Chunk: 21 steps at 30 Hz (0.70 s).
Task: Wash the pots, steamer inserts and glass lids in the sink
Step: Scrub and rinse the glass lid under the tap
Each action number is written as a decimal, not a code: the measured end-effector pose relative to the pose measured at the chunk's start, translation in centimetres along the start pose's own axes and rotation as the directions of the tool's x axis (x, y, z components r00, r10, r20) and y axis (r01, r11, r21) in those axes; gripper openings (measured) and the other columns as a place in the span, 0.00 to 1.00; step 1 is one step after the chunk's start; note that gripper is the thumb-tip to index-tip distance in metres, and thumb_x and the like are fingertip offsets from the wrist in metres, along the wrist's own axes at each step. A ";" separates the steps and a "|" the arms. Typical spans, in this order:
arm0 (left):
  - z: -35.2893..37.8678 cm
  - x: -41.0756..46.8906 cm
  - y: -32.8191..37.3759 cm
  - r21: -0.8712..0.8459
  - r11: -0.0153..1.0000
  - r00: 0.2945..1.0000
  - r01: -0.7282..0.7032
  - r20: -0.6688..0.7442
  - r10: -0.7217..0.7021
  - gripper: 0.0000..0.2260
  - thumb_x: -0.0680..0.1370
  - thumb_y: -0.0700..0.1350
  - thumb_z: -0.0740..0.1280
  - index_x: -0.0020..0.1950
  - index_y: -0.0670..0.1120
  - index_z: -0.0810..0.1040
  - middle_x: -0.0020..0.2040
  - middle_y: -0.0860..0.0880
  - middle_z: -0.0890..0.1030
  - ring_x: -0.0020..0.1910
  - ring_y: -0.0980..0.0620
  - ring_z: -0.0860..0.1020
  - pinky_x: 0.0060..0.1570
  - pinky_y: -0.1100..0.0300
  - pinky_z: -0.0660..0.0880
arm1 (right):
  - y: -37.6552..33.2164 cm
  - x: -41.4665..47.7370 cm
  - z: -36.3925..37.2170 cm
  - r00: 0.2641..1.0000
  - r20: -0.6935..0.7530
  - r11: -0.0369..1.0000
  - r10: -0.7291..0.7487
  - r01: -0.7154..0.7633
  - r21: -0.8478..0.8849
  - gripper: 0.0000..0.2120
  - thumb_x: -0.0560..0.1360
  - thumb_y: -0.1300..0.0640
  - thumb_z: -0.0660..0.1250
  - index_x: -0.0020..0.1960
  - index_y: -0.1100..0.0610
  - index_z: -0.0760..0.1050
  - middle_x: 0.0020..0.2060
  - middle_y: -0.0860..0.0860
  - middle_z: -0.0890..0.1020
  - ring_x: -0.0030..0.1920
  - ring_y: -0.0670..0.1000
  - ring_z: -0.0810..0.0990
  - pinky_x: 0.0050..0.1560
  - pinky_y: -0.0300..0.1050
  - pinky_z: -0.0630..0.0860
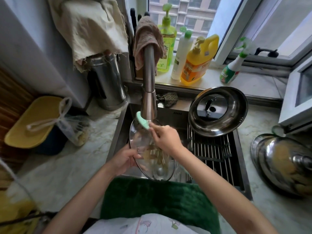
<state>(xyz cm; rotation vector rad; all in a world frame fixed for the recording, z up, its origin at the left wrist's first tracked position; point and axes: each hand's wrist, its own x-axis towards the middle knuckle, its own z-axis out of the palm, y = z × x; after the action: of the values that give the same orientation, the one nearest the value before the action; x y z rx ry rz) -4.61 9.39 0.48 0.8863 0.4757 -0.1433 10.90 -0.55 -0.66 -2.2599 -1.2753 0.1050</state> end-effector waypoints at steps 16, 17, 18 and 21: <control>-4.3 0.7 0.1 -0.445 0.882 0.945 -0.155 0.193 0.264 0.37 0.71 0.31 0.60 0.74 0.60 0.60 0.69 0.36 0.69 0.65 0.29 0.69 0.51 0.37 0.77 | 7.3 -6.1 -3.6 0.581 0.541 0.171 0.608 -0.761 0.626 0.11 0.71 0.49 0.71 0.43 0.56 0.74 0.21 0.43 0.66 0.21 0.41 0.62 0.20 0.34 0.57; -4.3 0.9 0.2 -0.429 0.888 0.948 -0.165 0.178 0.262 0.38 0.70 0.31 0.62 0.74 0.60 0.60 0.69 0.36 0.69 0.65 0.31 0.70 0.50 0.38 0.77 | 7.2 -6.5 -3.5 0.556 0.573 0.048 0.603 -0.742 0.669 0.11 0.72 0.50 0.70 0.43 0.57 0.72 0.23 0.44 0.66 0.21 0.41 0.61 0.19 0.33 0.57; -4.2 1.1 0.3 -0.399 0.900 0.956 -0.176 0.149 0.253 0.40 0.68 0.32 0.65 0.74 0.61 0.60 0.69 0.37 0.70 0.63 0.33 0.73 0.48 0.39 0.78 | 6.9 -6.8 -3.5 0.551 0.609 -0.069 0.571 -0.707 0.704 0.11 0.73 0.50 0.68 0.44 0.57 0.72 0.24 0.45 0.66 0.21 0.40 0.60 0.19 0.31 0.56; -4.2 1.4 0.1 -0.412 0.895 0.940 -0.171 0.205 0.274 0.39 0.71 0.31 0.61 0.75 0.61 0.57 0.72 0.38 0.65 0.64 0.35 0.73 0.51 0.37 0.76 | 5.6 -7.3 -3.5 0.579 0.653 -0.285 0.488 -0.602 0.746 0.13 0.75 0.49 0.64 0.51 0.59 0.74 0.33 0.50 0.78 0.23 0.40 0.62 0.19 0.29 0.60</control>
<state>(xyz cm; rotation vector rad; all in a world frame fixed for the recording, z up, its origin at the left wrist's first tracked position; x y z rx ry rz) -4.75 12.78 -2.38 0.5131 0.1434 0.0497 12.35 -10.20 -1.78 -1.2089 0.2583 1.1104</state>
